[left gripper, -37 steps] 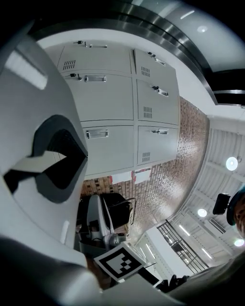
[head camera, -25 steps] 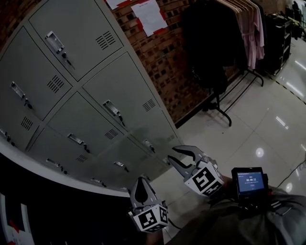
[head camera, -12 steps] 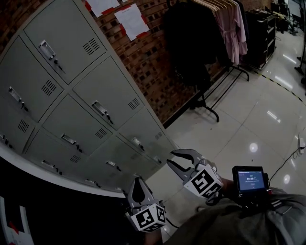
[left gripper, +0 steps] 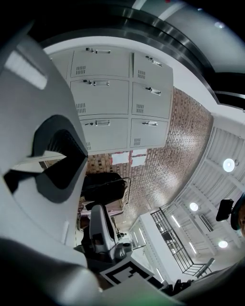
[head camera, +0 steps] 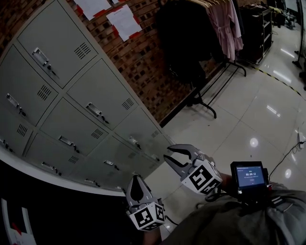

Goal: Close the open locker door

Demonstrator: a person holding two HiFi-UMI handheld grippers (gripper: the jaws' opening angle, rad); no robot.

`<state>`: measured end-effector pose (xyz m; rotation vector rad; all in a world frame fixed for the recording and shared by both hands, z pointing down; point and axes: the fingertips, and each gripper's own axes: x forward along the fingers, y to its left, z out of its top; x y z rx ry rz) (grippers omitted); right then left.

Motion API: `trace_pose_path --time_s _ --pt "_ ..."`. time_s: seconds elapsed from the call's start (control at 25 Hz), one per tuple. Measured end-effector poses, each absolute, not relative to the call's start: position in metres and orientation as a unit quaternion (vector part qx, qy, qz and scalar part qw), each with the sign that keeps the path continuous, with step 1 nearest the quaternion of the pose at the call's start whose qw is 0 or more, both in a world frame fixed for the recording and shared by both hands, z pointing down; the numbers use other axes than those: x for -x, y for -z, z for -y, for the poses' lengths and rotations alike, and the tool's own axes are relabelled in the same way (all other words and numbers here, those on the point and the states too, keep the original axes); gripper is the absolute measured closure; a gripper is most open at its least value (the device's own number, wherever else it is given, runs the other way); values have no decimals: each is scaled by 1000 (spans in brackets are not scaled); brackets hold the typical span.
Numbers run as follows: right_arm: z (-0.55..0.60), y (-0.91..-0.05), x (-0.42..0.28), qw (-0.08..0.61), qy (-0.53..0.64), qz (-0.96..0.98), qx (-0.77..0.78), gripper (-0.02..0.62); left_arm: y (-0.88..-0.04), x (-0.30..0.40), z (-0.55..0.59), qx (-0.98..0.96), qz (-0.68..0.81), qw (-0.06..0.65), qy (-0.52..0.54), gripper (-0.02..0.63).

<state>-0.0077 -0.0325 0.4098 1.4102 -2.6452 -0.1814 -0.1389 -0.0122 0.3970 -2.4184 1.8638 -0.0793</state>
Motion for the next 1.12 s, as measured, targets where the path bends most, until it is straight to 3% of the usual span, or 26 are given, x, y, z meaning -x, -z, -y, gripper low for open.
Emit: trace_pose_path --time_s 0.88,1.12 --pt "33 -413 -18 76 61 870 -484 528 -396 113 16 800 -598 44 22 604" --pt "32 -410 -20 70 62 867 -489 567 -398 111 14 801 -596 43 23 604"
